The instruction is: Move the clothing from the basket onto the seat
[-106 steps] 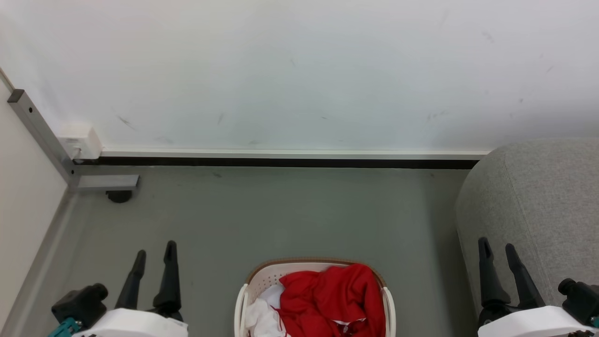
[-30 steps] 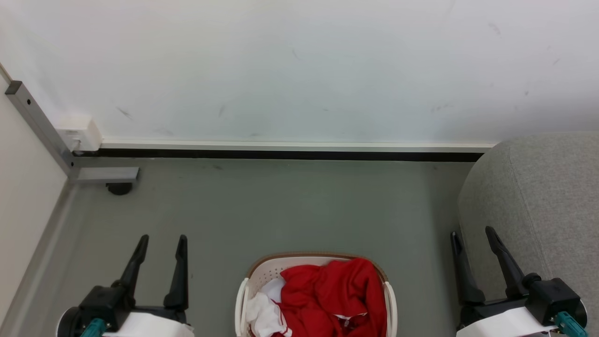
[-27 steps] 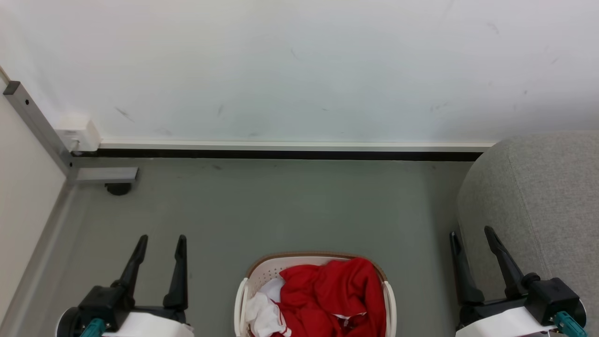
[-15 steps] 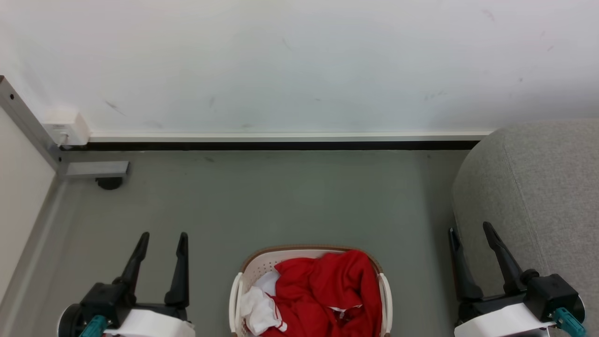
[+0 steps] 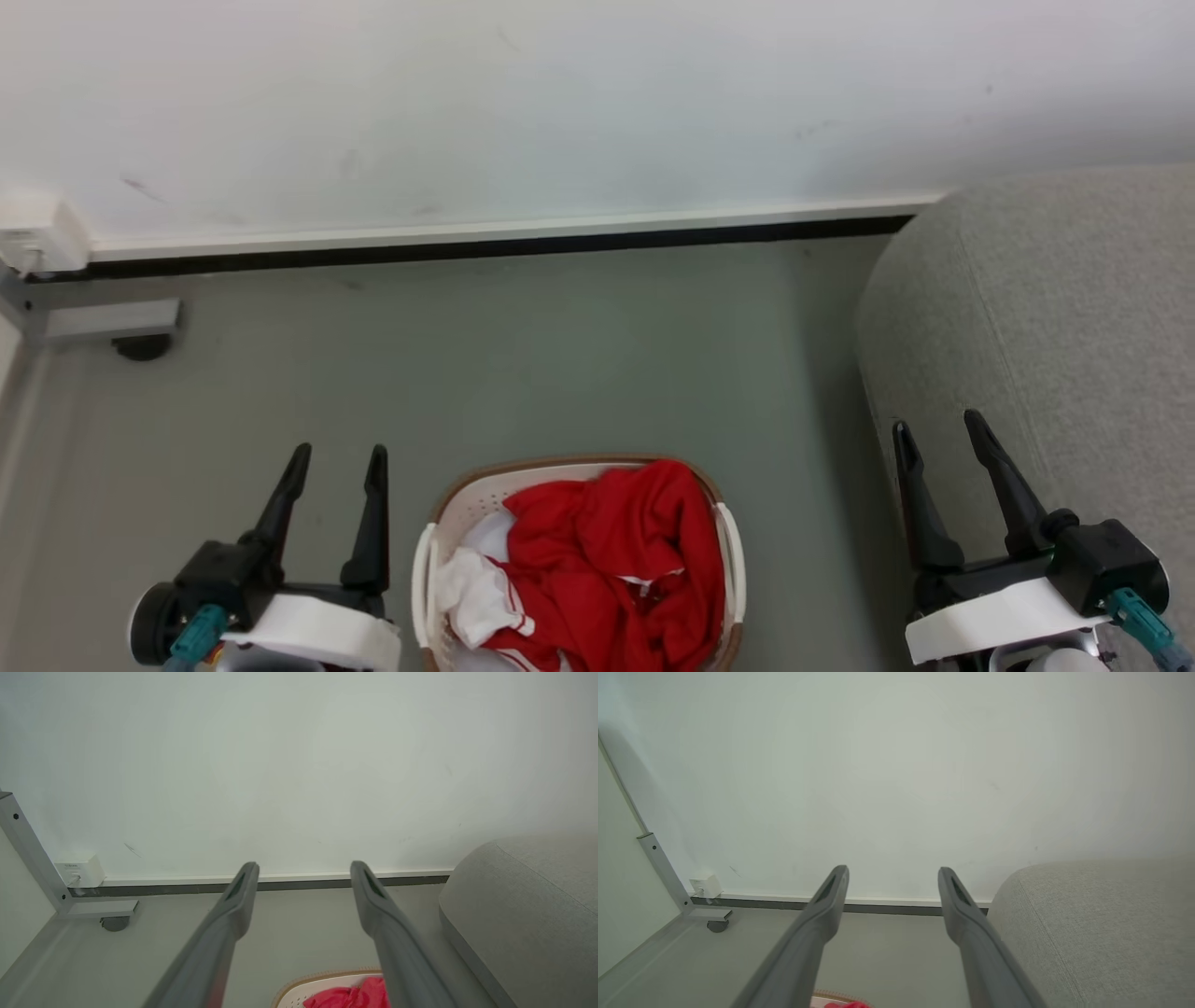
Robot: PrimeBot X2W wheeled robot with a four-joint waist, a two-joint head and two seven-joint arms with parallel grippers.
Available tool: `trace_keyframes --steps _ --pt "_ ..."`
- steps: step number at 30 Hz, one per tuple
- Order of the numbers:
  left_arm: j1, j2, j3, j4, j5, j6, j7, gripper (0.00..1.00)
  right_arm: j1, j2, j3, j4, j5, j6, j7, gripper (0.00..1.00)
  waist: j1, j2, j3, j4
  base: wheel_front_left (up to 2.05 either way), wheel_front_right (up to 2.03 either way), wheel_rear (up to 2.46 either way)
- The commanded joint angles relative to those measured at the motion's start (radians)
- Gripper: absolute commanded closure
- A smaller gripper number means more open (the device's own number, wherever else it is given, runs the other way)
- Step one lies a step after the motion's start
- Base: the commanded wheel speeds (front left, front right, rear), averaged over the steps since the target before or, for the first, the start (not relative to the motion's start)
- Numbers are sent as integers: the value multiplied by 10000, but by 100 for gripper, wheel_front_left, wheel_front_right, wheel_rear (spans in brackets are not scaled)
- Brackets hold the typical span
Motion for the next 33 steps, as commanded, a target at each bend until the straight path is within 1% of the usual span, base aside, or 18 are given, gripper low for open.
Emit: trace_keyframes --steps 1,7,13,18,22,25,30,33 --pt "-136 33 11 44 -14 -49 -7 0 -154 -50 -16 -53 36 -21 -6 0 -1 0 226 -231 0 0 0" --pt "-544 136 -27 589 -113 -57 -5 0 -343 -49 -33 -200 183 -21 -6 0 -1 0 886 -897 0 0 0" --pt "-996 517 -155 1579 -109 -46 -5 0 -550 -47 16 -380 414 -21 -6 0 -1 0 1577 -1601 0 0 0" --pt "-1568 896 -532 2848 -173 -49 -5 0 -732 -43 60 -530 572 -21 -4 0 -1 0 2145 -2067 0 0 0" --pt "-2207 1278 -1116 3966 30 -50 -5 0 -970 -39 99 -716 779 -21 -4 0 -1 0 2659 -2302 0 0 0" --pt "-2803 1487 -1733 4902 172 -51 -5 0 -1133 -43 118 -849 871 -21 -4 0 -1 0 3039 -2407 0 0 0" --pt "-3909 1830 -3180 6716 332 -52 34 0 -1434 -43 241 -1067 1049 -21 -4 0 -1 0 3685 -2596 0 0 0" --pt "-4588 1953 -4015 7672 185 -51 208 0 -1633 -38 361 -1186 1284 -21 -4 0 -1 0 4114 -2746 0 0 0"
